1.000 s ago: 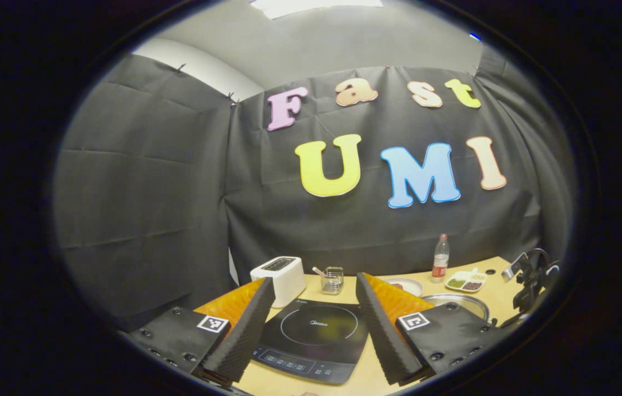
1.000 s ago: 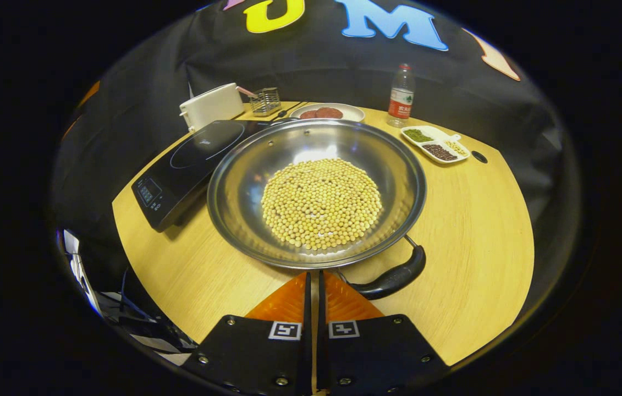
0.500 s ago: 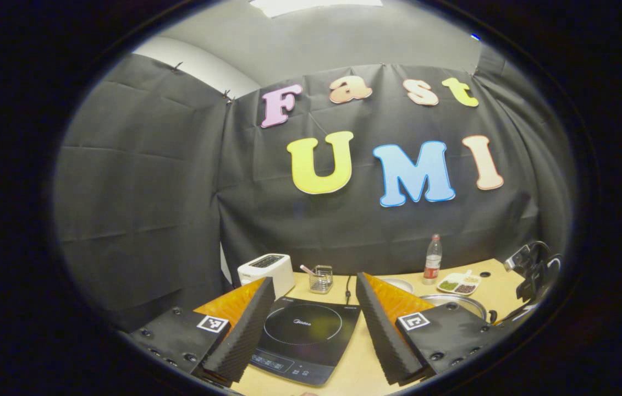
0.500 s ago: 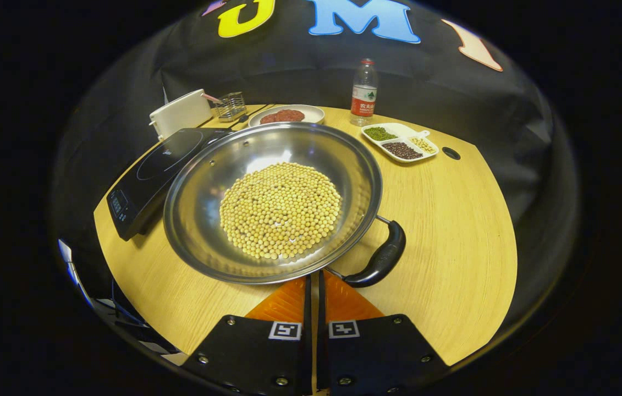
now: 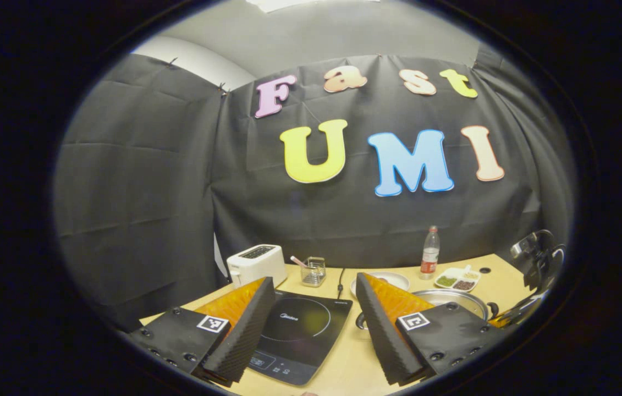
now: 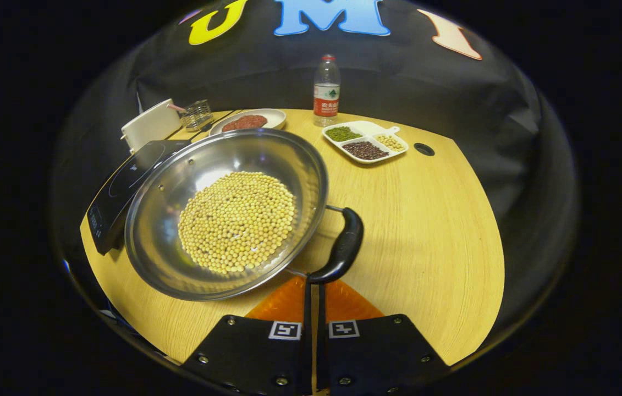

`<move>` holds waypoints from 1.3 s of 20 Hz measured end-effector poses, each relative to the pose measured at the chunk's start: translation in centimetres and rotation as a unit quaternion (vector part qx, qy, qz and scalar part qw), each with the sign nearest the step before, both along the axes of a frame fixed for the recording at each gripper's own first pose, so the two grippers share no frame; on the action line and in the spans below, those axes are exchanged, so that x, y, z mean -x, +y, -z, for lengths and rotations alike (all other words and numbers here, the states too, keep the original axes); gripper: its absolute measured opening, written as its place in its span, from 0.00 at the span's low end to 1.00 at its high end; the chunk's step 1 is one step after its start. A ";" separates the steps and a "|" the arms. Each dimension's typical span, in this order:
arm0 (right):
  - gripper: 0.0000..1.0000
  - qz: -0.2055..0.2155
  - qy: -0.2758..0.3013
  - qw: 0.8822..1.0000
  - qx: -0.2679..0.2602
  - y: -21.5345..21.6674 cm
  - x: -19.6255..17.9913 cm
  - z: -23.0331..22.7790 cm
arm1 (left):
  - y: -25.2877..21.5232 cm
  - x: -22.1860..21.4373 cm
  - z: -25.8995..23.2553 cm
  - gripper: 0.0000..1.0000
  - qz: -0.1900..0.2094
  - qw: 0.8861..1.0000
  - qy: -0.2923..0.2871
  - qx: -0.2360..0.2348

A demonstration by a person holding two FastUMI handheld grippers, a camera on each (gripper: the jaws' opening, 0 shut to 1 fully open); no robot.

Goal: First push the handle of the pot to place it horizontally, then grasp the pot with both hands and set it on the induction cooktop.

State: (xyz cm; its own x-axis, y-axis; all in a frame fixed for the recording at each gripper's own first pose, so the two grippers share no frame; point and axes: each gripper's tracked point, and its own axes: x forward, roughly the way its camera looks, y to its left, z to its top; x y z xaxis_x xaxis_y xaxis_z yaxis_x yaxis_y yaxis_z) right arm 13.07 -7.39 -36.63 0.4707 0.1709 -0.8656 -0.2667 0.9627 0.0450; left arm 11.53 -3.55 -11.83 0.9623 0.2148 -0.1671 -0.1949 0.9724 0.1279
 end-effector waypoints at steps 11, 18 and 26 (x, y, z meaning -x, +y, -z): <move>0.06 0.124 -0.128 0.983 -0.045 -3.8 -4.3 -5.8 | -3.0 -5.2 5.4 0.95 0.048 0.998 0.039 0.012; 1.00 0.124 -0.189 0.972 -0.065 -2.2 -6.0 -8.4 | -6.2 -9.5 11.0 0.96 0.134 0.984 0.096 0.060; 1.00 0.085 -0.165 0.981 -0.056 0.1 -6.2 -6.4 | -6.6 -14.1 18.7 0.97 0.167 0.971 0.170 0.040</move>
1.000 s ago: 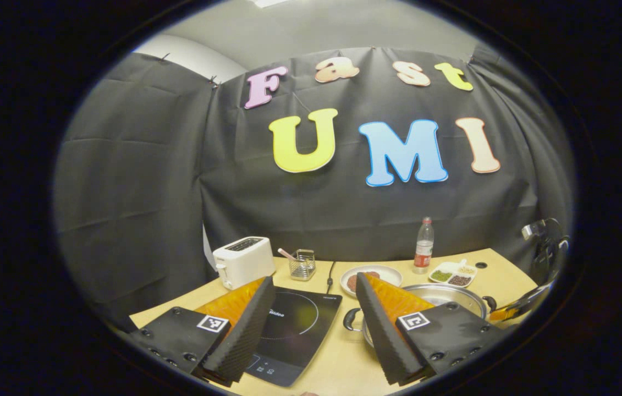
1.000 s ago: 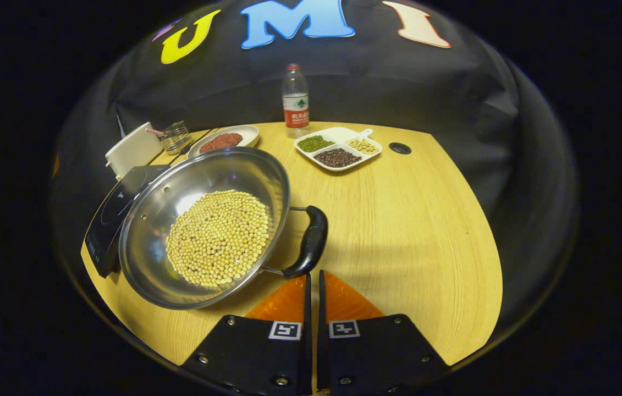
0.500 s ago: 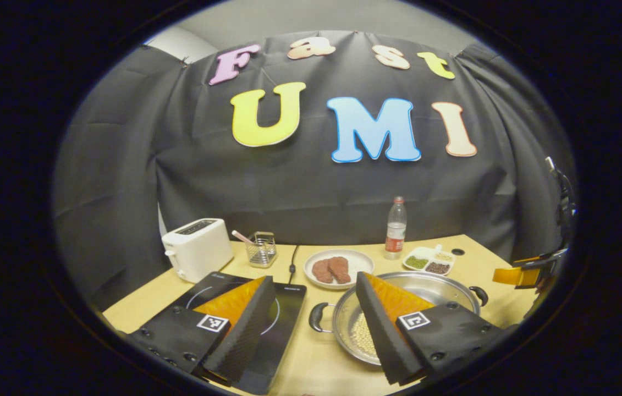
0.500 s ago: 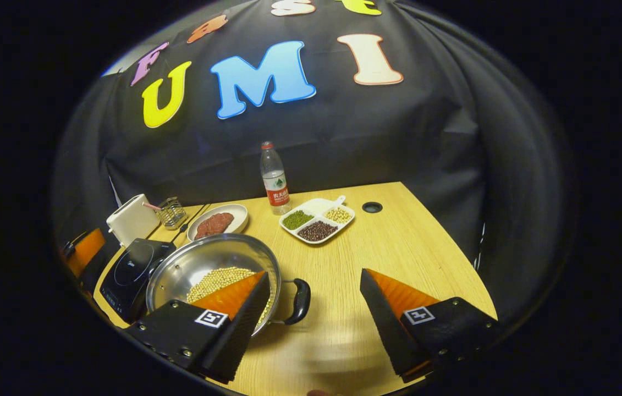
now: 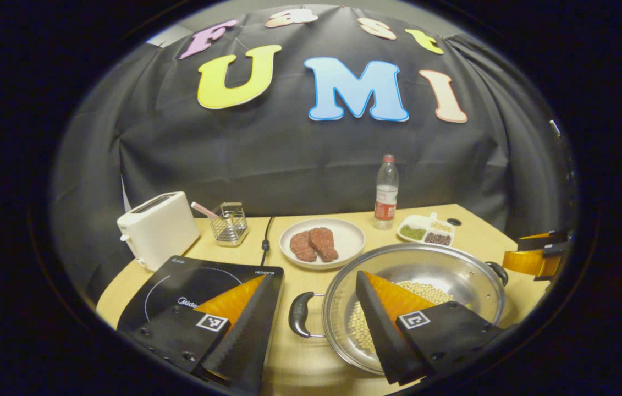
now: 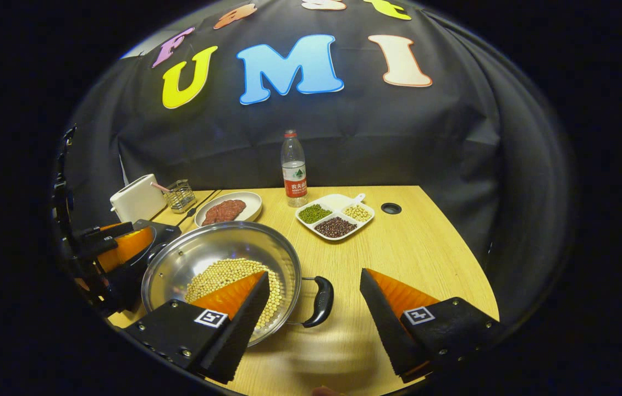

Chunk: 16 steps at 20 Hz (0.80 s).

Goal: First push the handle of the pot to place it horizontally, then grasp the pot with both hands and set it on the induction cooktop.

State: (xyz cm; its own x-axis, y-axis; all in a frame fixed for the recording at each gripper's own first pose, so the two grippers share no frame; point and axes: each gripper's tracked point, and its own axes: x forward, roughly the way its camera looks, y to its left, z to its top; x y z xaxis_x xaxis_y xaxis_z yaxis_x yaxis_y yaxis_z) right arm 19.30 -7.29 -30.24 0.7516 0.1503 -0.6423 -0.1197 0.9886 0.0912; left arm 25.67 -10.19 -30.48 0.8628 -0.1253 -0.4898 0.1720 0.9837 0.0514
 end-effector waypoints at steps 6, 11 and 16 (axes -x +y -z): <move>1.00 -0.003 0.019 1.000 0.010 0.4 -0.6 2.2 | -0.5 -1.3 4.4 0.97 0.015 0.999 0.048 -0.005; 1.00 0.009 0.055 0.998 0.006 0.4 -0.7 4.8 | -0.3 -1.5 6.7 0.92 0.004 0.997 0.075 -0.011; 0.99 0.007 0.076 0.997 0.006 0.9 -0.7 6.2 | 0.1 -1.5 8.1 0.86 -0.006 0.995 0.094 -0.023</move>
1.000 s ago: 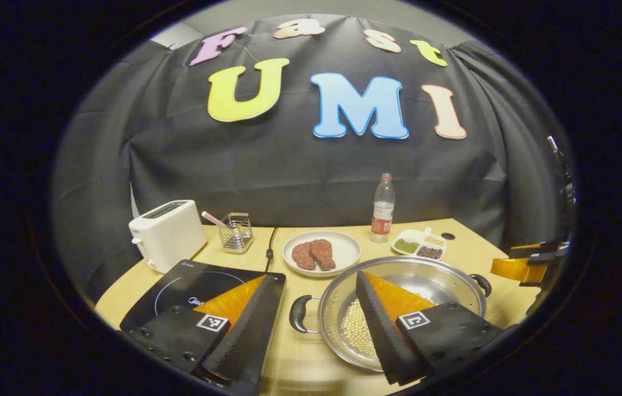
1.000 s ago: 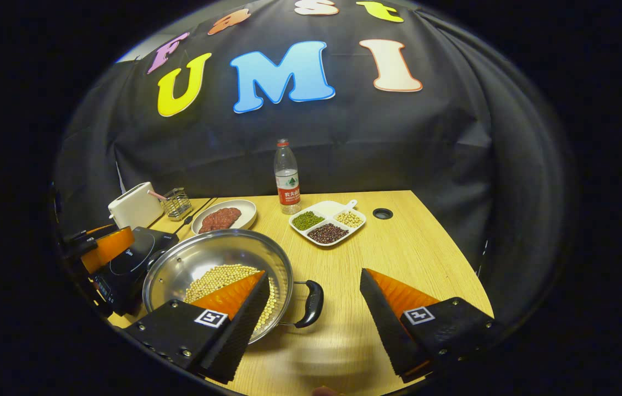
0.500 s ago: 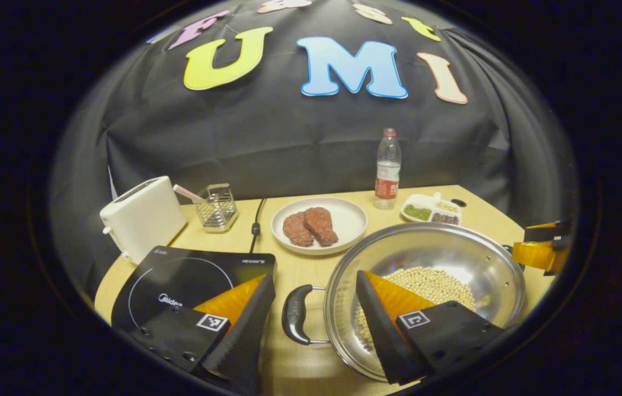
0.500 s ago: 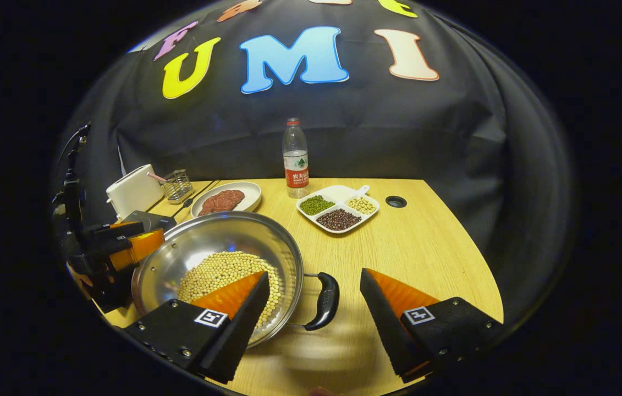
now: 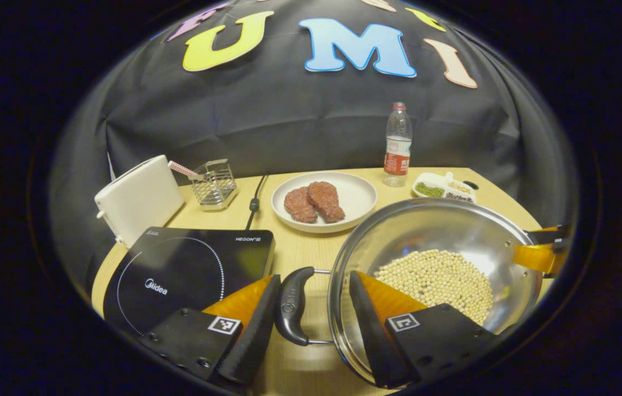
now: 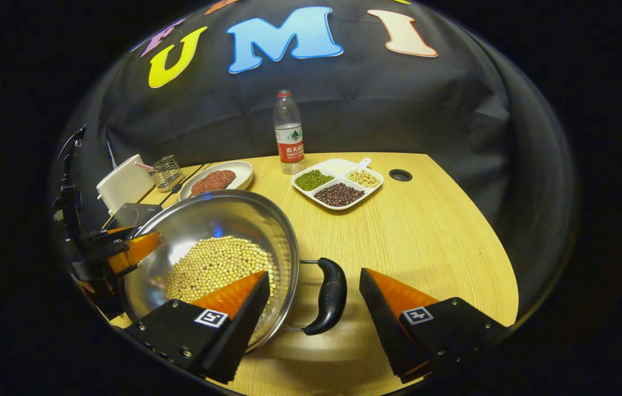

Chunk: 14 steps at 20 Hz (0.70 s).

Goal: First push the handle of the pot to place it horizontally, then grasp the pot with both hands and set it on the induction cooktop.

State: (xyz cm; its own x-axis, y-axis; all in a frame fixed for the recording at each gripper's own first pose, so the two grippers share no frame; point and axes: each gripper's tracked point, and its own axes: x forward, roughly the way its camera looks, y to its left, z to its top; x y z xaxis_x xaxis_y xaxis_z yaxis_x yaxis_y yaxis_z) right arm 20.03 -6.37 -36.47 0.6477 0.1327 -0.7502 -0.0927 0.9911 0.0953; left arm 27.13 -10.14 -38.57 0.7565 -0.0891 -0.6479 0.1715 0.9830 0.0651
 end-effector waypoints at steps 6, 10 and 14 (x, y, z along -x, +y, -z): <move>0.69 0.007 0.014 1.000 -0.004 0.3 -0.1 0.9 | -0.1 0.1 0.2 0.77 0.008 1.000 0.009 -0.003; 0.54 0.036 0.025 0.999 -0.008 0.0 -0.4 1.0 | -0.1 0.4 0.1 0.76 0.018 1.000 0.015 0.002; 0.54 0.023 0.028 0.999 0.013 0.0 -0.5 0.9 | -0.4 0.8 -0.4 0.68 0.015 1.000 0.012 0.010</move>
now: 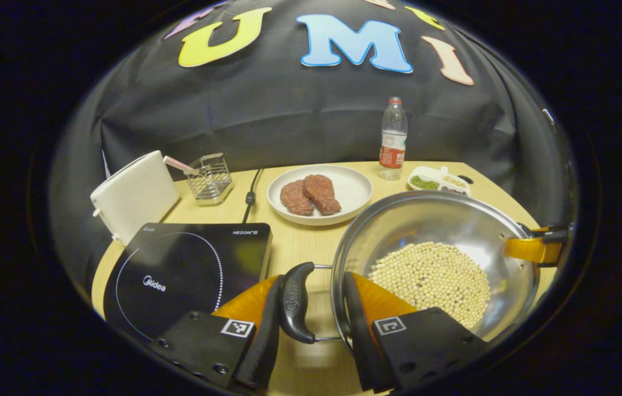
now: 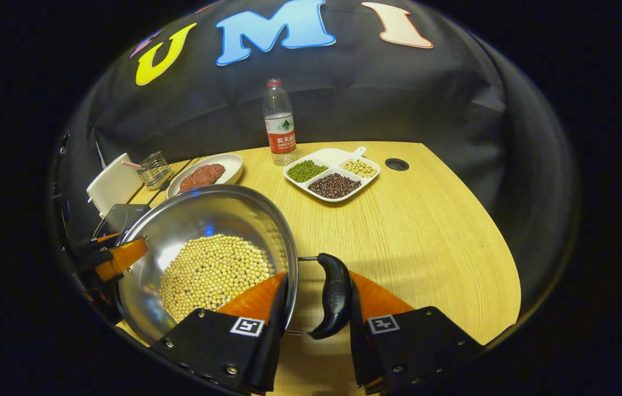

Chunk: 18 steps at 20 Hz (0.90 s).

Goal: First push the handle of the pot to place it horizontally, then grasp the pot with both hands and set it on the induction cooktop.

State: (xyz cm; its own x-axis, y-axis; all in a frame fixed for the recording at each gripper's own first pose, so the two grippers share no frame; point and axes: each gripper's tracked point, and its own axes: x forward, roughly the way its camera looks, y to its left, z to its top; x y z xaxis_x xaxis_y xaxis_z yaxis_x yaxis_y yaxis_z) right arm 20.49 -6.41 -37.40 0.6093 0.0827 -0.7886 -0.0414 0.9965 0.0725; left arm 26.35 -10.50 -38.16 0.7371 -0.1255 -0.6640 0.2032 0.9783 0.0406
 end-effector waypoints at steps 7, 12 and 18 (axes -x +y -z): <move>0.54 0.010 0.006 1.000 0.015 -0.3 1.4 -2.3 | -0.1 0.7 -2.6 0.60 0.012 1.000 -0.017 0.015; 0.54 0.026 -0.008 0.999 0.031 2.0 2.4 -5.4 | 2.3 0.8 -4.6 0.60 0.021 0.999 -0.022 0.037; 0.54 0.038 -0.016 0.999 0.036 6.7 3.2 -7.5 | 7.1 0.3 -6.4 0.64 0.030 0.998 -0.030 0.046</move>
